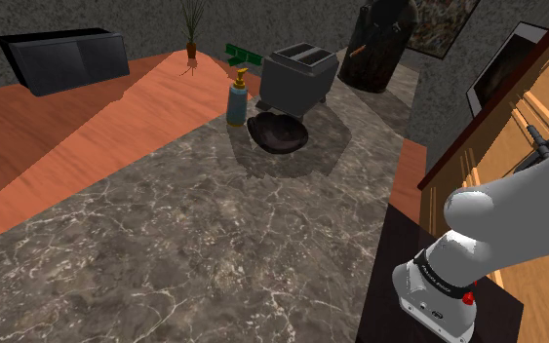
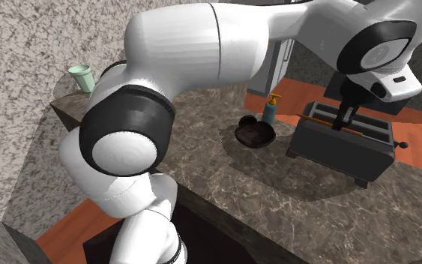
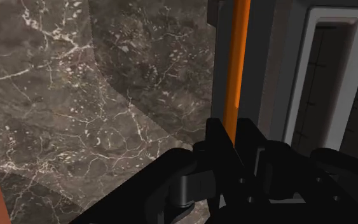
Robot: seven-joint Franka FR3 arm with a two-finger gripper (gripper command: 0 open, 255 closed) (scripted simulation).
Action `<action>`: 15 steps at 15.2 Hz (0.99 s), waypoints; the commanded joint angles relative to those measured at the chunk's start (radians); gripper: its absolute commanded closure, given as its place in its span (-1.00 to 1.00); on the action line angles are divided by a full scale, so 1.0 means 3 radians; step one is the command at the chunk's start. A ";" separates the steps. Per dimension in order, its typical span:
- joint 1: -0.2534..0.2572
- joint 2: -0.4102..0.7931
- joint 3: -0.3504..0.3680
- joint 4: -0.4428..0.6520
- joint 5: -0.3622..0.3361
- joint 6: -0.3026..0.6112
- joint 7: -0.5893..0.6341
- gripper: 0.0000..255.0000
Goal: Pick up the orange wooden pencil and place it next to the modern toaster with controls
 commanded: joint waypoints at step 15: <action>-0.0206 0.0630 -0.0202 0.0334 -0.0167 0.0186 -0.0433 1.00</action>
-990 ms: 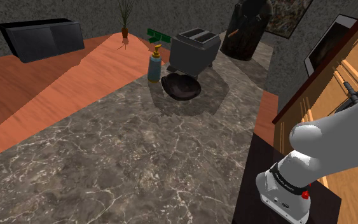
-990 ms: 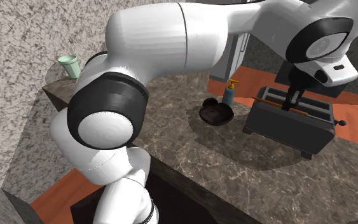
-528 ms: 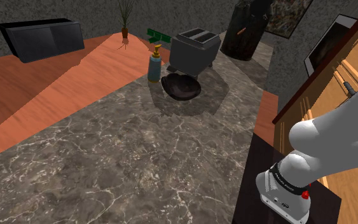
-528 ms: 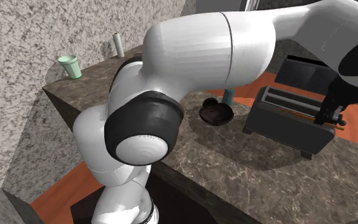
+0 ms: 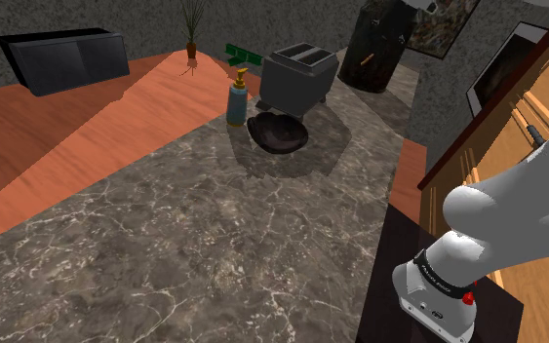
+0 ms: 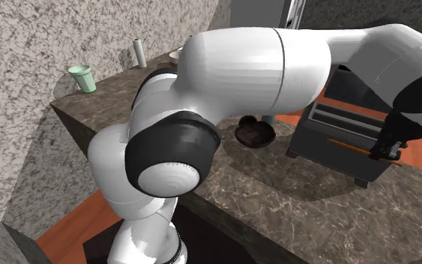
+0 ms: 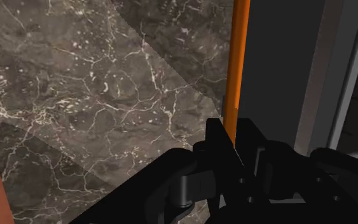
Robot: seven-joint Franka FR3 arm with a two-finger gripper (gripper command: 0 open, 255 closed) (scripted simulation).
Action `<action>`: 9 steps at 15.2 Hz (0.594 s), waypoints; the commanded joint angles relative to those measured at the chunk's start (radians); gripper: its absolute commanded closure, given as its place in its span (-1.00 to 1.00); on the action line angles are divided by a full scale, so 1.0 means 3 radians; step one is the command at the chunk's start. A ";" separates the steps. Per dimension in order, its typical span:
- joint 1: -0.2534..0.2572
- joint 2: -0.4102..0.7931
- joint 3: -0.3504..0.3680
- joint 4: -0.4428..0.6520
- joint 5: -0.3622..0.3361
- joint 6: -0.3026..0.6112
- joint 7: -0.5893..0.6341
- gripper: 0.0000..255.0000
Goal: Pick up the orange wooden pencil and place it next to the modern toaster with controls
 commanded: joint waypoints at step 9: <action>-0.0002 -0.0031 0.0000 -0.0486 0.0035 0.0453 -0.0074 1.00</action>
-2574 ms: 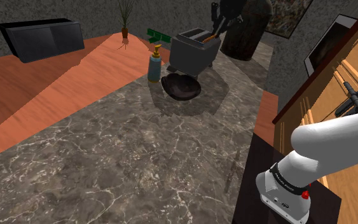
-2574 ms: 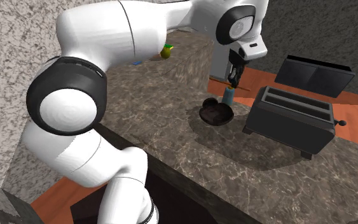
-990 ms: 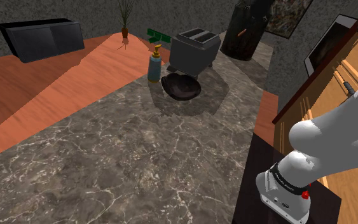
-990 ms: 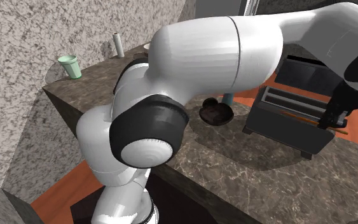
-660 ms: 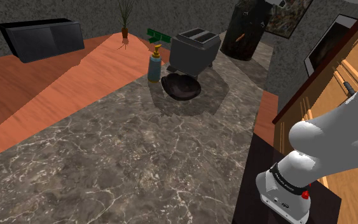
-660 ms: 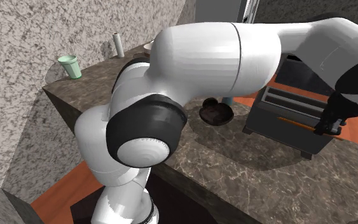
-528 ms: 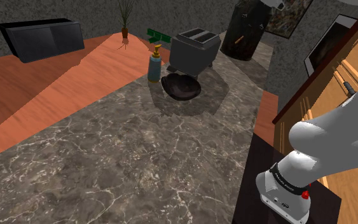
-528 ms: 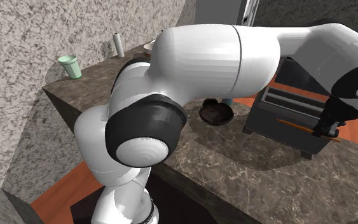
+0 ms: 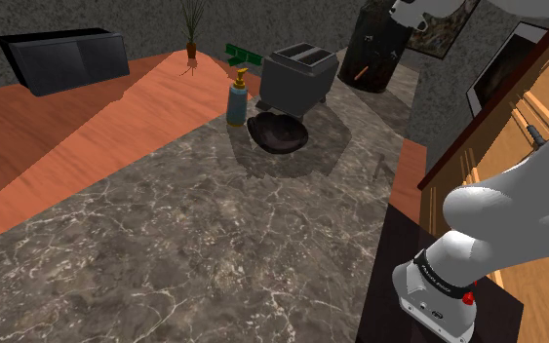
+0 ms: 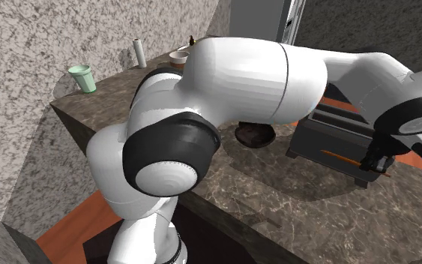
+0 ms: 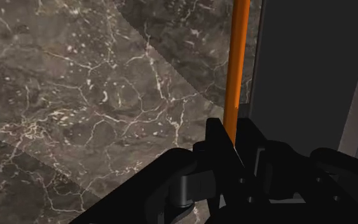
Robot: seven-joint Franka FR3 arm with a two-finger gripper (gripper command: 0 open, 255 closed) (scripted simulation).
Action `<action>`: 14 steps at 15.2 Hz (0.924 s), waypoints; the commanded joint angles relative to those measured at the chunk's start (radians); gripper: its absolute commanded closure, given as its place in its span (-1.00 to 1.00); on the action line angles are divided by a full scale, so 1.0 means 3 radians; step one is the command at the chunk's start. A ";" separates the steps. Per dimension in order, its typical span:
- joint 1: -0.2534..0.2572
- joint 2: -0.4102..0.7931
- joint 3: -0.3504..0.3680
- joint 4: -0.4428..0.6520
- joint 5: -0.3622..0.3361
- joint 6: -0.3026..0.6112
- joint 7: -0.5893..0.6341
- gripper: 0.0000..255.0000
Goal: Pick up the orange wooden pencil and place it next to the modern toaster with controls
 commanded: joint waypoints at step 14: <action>0.0013 0.0087 0.0009 -0.0567 0.0014 0.0647 -0.0080 1.00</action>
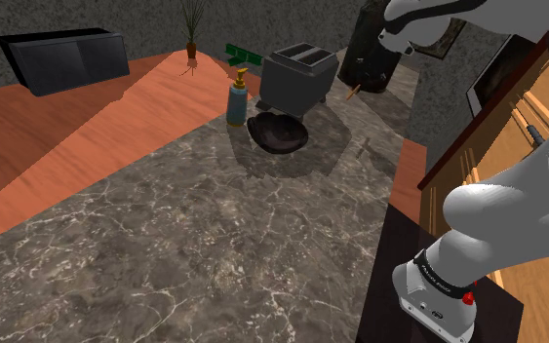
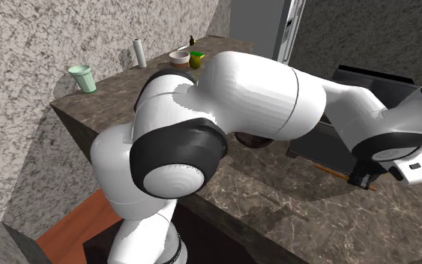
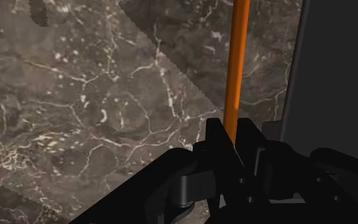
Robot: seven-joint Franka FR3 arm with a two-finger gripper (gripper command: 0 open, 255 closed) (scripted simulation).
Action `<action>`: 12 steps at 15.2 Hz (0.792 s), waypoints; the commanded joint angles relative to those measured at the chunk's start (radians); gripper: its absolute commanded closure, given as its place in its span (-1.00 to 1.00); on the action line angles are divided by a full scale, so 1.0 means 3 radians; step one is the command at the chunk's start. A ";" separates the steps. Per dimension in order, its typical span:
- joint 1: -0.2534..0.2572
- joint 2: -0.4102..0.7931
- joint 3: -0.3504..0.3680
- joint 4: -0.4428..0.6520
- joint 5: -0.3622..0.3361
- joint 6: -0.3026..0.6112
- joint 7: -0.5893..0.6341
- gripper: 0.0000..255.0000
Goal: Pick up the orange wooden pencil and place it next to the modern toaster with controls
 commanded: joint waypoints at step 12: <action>0.0022 0.0191 0.0006 -0.0373 -0.0025 0.0556 -0.0042 1.00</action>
